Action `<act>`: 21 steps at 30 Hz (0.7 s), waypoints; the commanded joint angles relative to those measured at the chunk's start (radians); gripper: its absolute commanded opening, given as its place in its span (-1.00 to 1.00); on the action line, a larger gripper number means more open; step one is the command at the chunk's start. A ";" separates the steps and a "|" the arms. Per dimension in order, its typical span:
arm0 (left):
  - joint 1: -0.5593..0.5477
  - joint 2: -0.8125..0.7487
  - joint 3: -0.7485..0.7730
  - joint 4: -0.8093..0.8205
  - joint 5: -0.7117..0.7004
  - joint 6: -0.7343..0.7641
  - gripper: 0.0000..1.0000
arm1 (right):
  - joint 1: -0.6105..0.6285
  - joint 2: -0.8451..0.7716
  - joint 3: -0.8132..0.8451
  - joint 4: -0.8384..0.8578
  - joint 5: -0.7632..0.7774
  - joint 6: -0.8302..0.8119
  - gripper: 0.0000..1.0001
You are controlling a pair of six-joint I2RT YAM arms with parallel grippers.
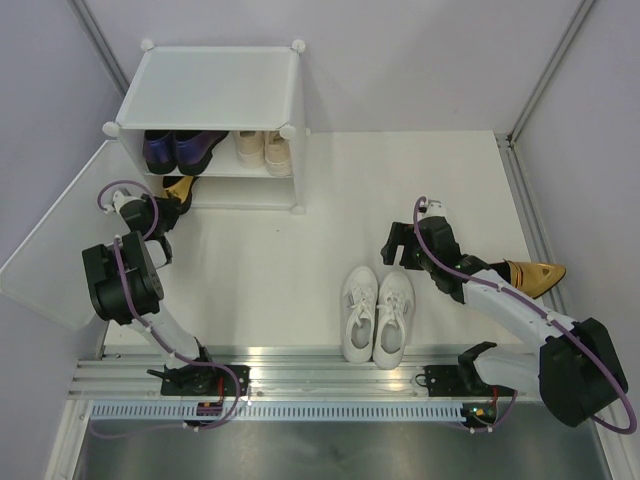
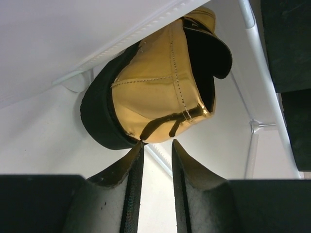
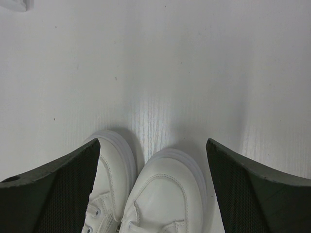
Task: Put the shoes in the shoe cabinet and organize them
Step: Place the shoe in the shoe cabinet.
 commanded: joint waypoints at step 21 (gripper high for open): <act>0.005 -0.104 -0.054 0.150 -0.007 -0.056 -0.32 | -0.004 0.009 0.030 0.039 -0.010 -0.013 0.85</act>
